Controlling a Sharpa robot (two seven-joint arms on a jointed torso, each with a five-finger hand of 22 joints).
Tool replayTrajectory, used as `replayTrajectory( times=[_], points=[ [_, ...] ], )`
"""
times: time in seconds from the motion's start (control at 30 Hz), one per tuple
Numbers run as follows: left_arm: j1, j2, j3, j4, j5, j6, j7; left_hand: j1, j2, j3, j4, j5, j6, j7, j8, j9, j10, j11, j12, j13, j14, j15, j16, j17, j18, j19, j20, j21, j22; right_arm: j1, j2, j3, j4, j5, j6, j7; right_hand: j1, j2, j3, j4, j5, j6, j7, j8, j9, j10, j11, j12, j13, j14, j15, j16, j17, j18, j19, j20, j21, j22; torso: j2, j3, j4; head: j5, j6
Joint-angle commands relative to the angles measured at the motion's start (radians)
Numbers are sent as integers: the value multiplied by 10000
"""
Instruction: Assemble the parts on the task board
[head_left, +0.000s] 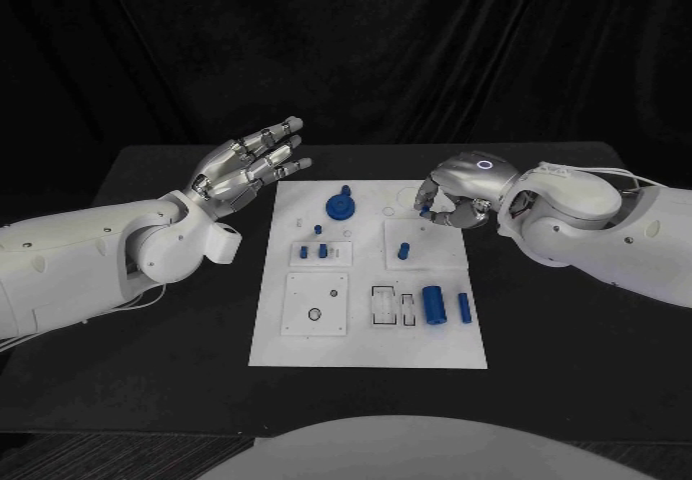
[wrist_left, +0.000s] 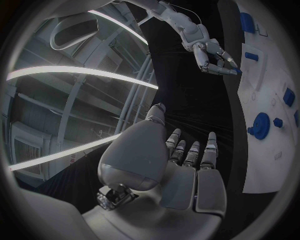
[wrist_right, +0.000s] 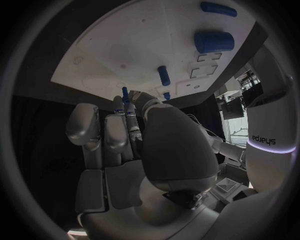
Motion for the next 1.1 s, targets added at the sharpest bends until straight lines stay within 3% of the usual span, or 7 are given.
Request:
replayTrajectory(
  times=[0.03,0.33,0.47,0.67,0.73,0.87,1.1],
  points=[
    [-15,16,10,15,69,45,413,74,-9,8,-46,43,82,17,54,17,-10,65,62,14,29,58,63,14,184,71,-14,40,5,213,-104,8,284,-66,-624,-116,79,36,21,-78,17,78,3,71,23,110,-5,-12,2,5,50,53,12,-119,28,63,27,1332,-2,-4,9,28,0],
    [-16,61,10,-24,69,-34,430,49,41,-8,-51,30,103,49,61,14,4,99,73,15,-23,-13,32,-2,166,-151,-76,-82,-428,571,-268,8,1316,-66,-164,-324,91,16,32,-110,-16,63,30,56,37,124,12,-47,-12,9,59,53,12,-121,31,66,38,1334,2,-5,12,60,0],
    [-27,109,9,-43,68,-160,543,-138,94,-129,120,-190,123,49,64,11,14,104,89,17,-158,-245,-56,-46,163,-519,-299,-247,-993,564,-70,8,1575,-66,174,-353,105,8,53,-138,-41,27,56,28,43,128,31,-85,-26,11,71,57,18,-125,32,73,49,1336,2,-2,15,70,0],
    [-99,140,9,-28,68,-521,805,-370,33,-347,582,-740,-26,-4,31,-12,-18,61,92,9,-273,-700,-151,-98,197,-606,-664,-229,-1122,402,455,8,1637,-66,306,-264,117,7,77,-160,-48,-13,73,-4,44,123,47,-123,-39,34,82,117,115,-138,47,80,115,1352,-2,-6,8,139,0],
    [-133,137,9,-12,68,-602,866,-517,49,-440,680,-1053,-191,-13,-8,-31,-29,44,94,8,-273,-818,-151,-98,127,-1115,-661,-475,-2645,324,650,8,1604,-66,367,-231,120,6,82,-166,-48,-20,76,-10,44,124,48,-130,-42,44,85,144,158,-142,52,82,139,1358,3,-2,10,159,0],
    [-190,123,9,24,68,-764,968,-751,106,-551,705,-1339,-421,46,-53,-57,-70,101,86,0,-273,-881,-151,-98,89,-1224,-384,-520,-3025,125,988,8,1496,-66,438,-154,130,7,102,-186,-52,-40,85,-30,47,127,56,-154,-49,94,93,269,351,-170,90,88,297,1396,-3,-3,15,193,0],
    [-310,92,9,61,68,-1097,1163,-1239,182,-748,700,-1923,-1109,-215,-140,-122,-290,-163,-30,-54,-273,-997,-151,-98,167,-1263,-698,-549,-3248,-283,1536,8,1159,-250,562,-7,146,11,127,-216,-50,-48,91,-46,55,143,60,-179,-54,136,99,363,483,-191,124,93,427,1429,-15,-5,26,283,0]
  ],
)
